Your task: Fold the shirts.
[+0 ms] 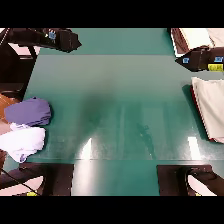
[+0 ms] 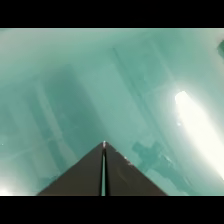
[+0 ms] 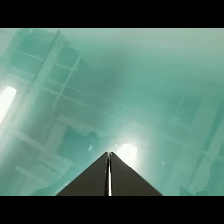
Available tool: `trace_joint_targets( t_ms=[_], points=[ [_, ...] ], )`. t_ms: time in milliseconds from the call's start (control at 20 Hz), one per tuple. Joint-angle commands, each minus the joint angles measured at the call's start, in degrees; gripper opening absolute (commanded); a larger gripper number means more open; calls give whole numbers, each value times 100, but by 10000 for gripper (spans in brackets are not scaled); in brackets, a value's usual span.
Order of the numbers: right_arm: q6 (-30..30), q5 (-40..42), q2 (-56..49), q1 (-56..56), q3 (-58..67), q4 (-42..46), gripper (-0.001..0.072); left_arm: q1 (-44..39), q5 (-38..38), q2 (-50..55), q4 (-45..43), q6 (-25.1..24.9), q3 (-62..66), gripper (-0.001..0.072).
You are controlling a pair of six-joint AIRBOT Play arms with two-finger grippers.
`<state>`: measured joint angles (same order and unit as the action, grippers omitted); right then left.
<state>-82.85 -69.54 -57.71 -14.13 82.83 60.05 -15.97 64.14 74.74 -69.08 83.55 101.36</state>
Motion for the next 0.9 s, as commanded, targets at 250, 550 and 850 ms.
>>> trace_joint_targets(
  t_ms=[250, 550, 850],
  points=[
    [0, -15, -4, -7, 4, 7, 16, 1443, 2428, -424, -3202, 55, -109, 84],
    [-2, 48, -28, -7, 2, 4, 16, 2573, 1539, -420, -3115, 713, -2201, 673],
    [-2, 90, -28, -7, -7, 2, 16, 2649, -37, -404, -3080, 1005, -4579, 672]
  ],
)
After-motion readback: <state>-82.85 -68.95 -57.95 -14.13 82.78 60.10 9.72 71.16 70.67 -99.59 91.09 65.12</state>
